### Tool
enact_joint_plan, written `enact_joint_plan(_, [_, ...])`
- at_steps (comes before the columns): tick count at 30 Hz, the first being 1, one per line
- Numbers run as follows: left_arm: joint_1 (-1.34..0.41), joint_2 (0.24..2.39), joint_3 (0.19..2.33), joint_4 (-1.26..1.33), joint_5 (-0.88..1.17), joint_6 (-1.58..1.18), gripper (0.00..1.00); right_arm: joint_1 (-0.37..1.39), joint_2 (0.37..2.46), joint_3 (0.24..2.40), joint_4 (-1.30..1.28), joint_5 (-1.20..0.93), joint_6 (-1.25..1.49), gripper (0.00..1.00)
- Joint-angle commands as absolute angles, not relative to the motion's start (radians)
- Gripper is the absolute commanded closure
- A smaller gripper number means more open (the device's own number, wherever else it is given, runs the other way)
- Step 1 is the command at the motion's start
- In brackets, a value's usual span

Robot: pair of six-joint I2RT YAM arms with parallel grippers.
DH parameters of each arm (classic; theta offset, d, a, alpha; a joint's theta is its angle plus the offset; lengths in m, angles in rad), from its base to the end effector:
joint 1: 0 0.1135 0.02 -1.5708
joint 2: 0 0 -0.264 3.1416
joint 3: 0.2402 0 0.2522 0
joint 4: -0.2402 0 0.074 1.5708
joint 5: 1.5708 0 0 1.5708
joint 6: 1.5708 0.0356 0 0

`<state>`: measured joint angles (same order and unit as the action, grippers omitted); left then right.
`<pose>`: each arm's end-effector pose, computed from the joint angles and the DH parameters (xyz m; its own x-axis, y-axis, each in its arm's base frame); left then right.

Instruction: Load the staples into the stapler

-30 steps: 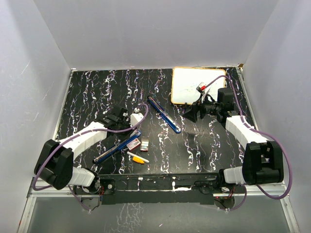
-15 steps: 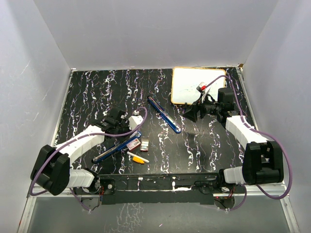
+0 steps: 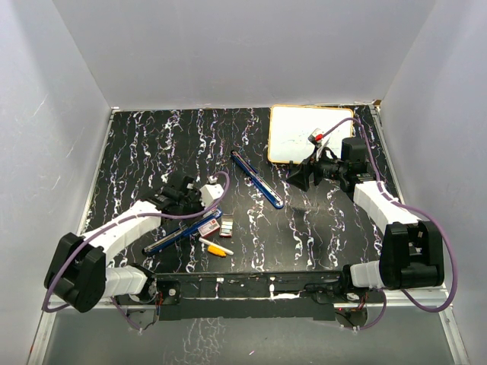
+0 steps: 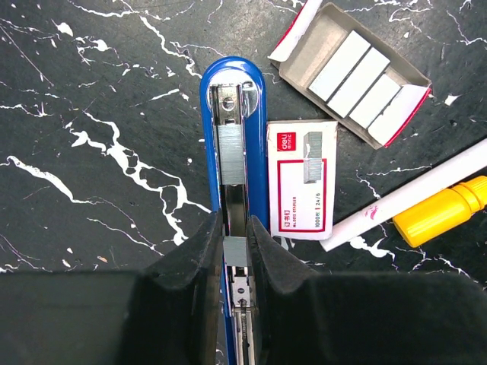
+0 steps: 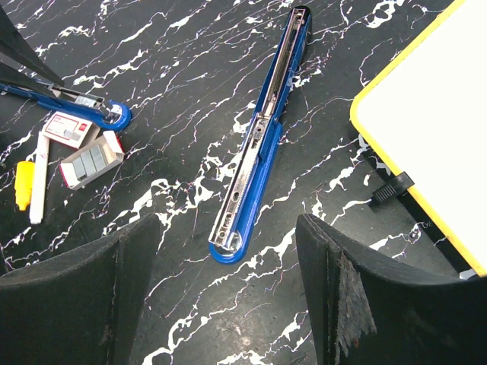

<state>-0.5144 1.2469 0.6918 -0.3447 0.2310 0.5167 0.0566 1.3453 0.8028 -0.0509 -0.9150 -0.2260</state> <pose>0.2078 -0.1268 0.2006 -0.2950 0.7191 -0.6292 0.8610 0.4856 0.1513 0.2790 0.0441 0.2422 -0.3894 -0.1589 -0.9073 -0.7980 0.5500 0.2461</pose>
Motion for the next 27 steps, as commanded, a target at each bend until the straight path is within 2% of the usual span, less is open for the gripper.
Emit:
enact_joint_plan(1, [-0.518, 1.199, 0.679, -0.356, 0.268, 0.538, 0.92, 0.051, 1.318, 0.801, -0.003, -0.928, -0.218, 0.25])
enact_joint_plan(27, [-0.518, 1.166, 0.636, -0.328, 0.283, 0.561, 0.91, 0.048, 1.319, 0.799, 0.000, -0.929, -0.216, 0.25])
